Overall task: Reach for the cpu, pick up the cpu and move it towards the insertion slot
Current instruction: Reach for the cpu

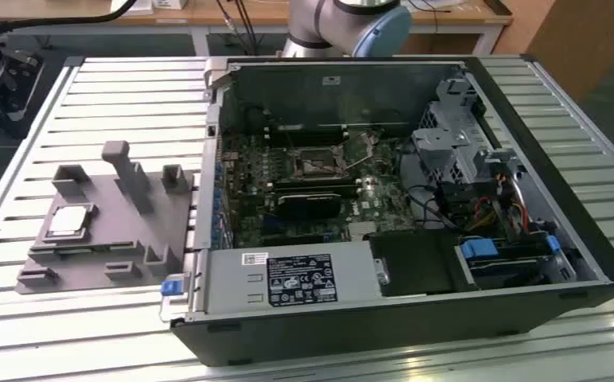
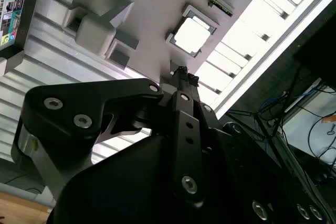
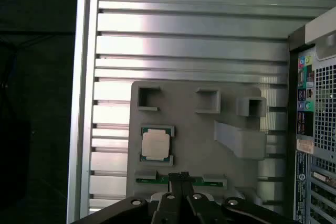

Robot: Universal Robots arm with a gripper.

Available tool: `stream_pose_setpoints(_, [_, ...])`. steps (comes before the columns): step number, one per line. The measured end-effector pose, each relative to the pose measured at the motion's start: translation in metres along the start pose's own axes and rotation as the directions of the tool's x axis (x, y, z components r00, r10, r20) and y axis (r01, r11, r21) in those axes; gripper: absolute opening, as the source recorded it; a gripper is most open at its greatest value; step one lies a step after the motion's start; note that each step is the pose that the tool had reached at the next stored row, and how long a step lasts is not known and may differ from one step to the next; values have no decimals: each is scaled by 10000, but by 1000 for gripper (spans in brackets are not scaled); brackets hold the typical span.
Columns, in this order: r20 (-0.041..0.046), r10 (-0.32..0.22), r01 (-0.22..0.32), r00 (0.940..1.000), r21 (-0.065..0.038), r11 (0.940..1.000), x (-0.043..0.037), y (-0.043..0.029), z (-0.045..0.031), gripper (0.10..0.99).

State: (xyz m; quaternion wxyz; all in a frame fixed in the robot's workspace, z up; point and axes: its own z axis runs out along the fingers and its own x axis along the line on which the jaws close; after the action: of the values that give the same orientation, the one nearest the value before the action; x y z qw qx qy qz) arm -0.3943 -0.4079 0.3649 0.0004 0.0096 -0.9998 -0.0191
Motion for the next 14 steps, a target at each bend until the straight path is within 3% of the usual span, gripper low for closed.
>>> stream_pose_setpoints(9, [0, 0, 0, 10000, 0, 10000, 5, -9, 15, 106])
stream_pose_setpoints(14, [0, -1, 1, 10000, 0, 10000, 19, -21, 87, 106])
